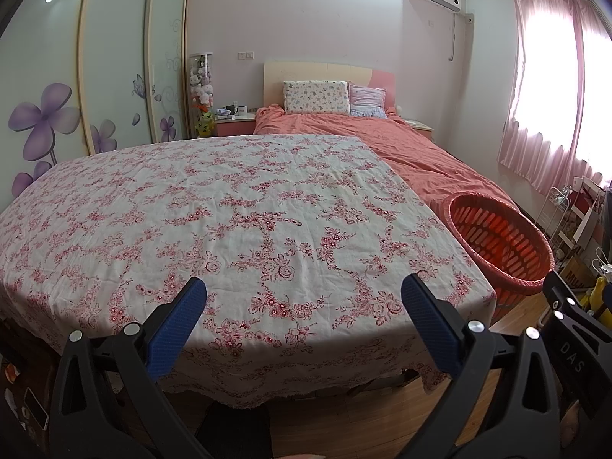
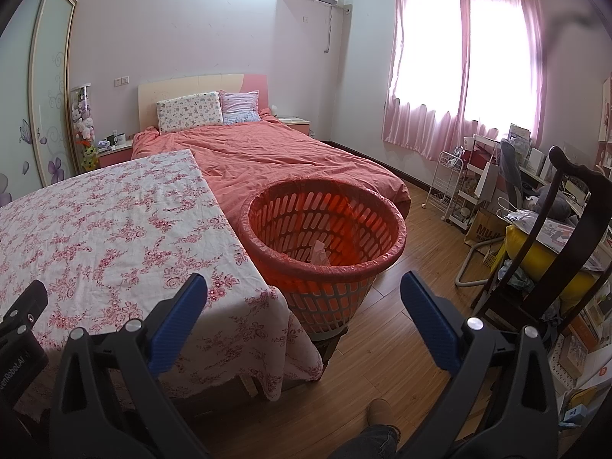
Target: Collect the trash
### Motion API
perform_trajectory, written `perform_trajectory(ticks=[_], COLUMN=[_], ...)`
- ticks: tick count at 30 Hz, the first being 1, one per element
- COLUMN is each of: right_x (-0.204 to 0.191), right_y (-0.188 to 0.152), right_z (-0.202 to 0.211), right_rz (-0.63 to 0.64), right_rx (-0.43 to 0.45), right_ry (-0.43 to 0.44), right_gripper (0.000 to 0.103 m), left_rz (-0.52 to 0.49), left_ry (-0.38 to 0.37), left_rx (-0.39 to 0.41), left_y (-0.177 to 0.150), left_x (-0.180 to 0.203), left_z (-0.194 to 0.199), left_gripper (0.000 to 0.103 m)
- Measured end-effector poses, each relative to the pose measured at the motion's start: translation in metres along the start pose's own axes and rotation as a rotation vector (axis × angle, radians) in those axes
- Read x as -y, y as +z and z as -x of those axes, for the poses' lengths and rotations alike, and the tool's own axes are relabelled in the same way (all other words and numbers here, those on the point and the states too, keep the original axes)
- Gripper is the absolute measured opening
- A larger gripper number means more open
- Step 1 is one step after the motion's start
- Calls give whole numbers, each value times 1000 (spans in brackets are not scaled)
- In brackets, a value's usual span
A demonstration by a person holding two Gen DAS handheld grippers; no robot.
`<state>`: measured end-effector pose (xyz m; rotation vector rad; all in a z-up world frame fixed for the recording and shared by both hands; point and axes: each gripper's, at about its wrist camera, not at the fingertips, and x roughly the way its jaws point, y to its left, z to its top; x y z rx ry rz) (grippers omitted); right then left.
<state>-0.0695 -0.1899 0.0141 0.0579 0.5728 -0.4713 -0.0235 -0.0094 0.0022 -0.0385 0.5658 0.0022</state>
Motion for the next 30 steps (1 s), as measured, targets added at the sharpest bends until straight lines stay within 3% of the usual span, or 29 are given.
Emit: perform_trajectory(ticks=[30], right_x=[-3], right_y=[-3], right_z=[0], right_rz=[-2], right_rx=[-5], right_ry=[3], right_gripper=[99], left_rz=[-15], left_ry=[11], left_rx=[0], left_y=[2], left_x=[0], left_z=[2], left_gripper=[100])
